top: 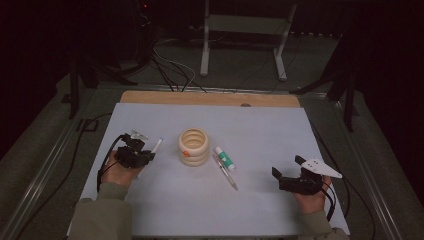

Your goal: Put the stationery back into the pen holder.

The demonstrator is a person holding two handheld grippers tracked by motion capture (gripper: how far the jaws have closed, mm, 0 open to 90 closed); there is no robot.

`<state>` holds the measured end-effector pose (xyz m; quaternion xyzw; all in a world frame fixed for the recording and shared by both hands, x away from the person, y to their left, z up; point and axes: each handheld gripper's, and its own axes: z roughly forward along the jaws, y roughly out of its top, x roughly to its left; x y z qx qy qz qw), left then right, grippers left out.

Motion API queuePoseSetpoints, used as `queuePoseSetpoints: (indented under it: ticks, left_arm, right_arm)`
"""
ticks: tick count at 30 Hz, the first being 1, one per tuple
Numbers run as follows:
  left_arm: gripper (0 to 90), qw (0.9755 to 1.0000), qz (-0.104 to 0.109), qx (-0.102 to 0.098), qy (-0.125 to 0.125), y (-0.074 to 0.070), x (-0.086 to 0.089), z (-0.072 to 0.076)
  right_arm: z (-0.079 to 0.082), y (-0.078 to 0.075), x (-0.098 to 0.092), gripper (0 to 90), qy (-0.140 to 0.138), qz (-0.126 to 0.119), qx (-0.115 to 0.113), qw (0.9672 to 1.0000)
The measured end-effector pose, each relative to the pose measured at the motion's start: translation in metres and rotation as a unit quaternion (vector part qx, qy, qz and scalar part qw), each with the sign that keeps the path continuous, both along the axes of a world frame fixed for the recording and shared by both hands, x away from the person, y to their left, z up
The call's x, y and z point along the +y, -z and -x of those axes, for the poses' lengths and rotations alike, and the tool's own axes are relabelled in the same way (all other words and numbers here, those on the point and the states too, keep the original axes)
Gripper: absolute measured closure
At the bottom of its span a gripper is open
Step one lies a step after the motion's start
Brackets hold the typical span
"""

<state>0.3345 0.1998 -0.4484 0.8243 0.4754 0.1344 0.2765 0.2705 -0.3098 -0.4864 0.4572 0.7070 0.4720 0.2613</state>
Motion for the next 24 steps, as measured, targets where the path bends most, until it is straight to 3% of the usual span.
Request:
queuePoseSetpoints:
  ticks: [17, 24]
  left_arm:
    - [79.4, 0.998, 0.04, -0.048, 0.006, -0.014, -0.012, -0.005]
    - [79.4, 0.9968, 0.055, -0.057, 0.005, -0.016, -0.014, -0.007]
  right_arm:
    - [0.0, 0.0, 0.0, 0.2, 0.0, 0.0, 0.0, 1.0]
    - [0.0, 0.0, 0.0, 0.2, 0.0, 0.0, -0.001, 1.0]
